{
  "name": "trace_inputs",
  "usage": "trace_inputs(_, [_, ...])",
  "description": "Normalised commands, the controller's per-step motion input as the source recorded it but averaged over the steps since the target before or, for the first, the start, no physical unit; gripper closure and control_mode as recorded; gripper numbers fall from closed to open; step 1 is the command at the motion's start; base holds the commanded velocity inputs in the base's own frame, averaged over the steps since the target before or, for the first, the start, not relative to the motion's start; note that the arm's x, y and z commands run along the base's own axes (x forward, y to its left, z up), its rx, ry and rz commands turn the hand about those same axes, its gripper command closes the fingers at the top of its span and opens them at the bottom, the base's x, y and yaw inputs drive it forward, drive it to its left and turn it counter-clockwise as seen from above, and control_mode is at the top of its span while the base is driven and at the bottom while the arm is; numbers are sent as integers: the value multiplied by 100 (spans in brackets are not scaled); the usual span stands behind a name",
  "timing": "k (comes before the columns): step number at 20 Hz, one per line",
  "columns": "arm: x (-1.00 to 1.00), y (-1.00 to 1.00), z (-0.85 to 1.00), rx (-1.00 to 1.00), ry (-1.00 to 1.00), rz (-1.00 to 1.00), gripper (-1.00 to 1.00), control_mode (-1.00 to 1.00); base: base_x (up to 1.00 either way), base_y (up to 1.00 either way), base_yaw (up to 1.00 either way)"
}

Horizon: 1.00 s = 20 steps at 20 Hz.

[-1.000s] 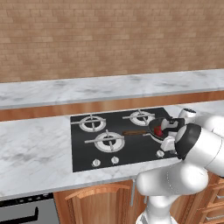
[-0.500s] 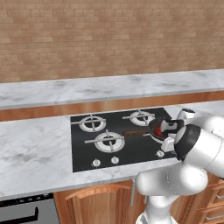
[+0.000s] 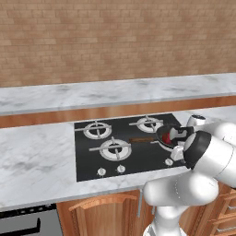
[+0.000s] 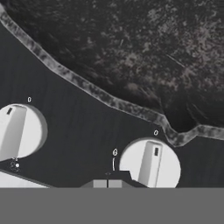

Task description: Place the pan on the front right burner on the stove. Then place the tomato and the onion in the pan and turn on the front right burner.

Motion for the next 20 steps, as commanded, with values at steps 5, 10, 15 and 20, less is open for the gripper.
trace_inputs(5, [0,-64,-15,0,-1,0,100,-100,0,0,0])
trace_inputs(10, [5,-66,-22,0,-3,4,100,-100,0,0,0])
trace_inputs(15, [4,-63,-22,0,-11,10,100,-100,0,0,0])
trace_inputs(20, [-7,-73,-14,0,-23,14,100,-100,0,0,0])
